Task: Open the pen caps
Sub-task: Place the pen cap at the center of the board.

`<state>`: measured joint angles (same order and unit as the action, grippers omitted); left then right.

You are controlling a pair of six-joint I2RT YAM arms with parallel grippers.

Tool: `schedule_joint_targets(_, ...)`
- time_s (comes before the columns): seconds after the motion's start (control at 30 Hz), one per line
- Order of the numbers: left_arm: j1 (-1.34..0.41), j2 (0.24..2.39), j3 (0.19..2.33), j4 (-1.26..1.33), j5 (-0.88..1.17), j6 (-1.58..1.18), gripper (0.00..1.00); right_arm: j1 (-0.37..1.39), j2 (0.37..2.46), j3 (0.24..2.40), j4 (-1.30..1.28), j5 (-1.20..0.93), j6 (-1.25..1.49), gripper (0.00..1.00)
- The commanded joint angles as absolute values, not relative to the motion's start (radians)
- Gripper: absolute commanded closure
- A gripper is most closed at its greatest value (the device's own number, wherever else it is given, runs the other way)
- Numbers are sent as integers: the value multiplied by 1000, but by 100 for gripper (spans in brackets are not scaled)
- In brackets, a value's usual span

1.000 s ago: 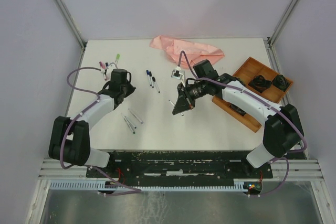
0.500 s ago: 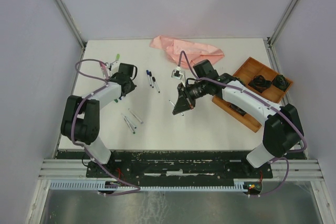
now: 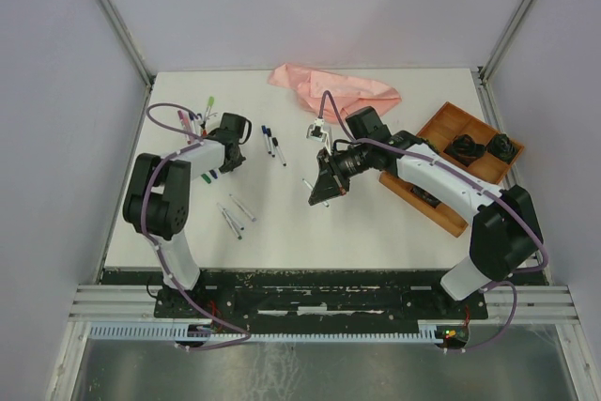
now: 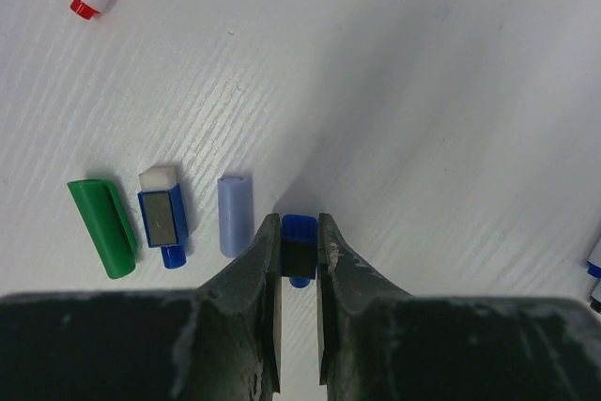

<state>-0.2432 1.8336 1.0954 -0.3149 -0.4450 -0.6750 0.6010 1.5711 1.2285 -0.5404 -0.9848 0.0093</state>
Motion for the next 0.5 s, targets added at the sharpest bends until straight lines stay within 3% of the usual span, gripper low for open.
schedule_joint_targets(0.0,-238,1852,1141,-328,-496,-635,91,597,1577,1277,-534,-986,-9,100)
schedule_joint_targets(0.17,-238,1862,1140,-330,-501,-634,82,597,1578,1277,-535,-986,-9,100)
schedule_joint_targets(0.47,-238,1851,1140,-330,-485,-637,78,597,1579,1275,-532,-988,-9,100)
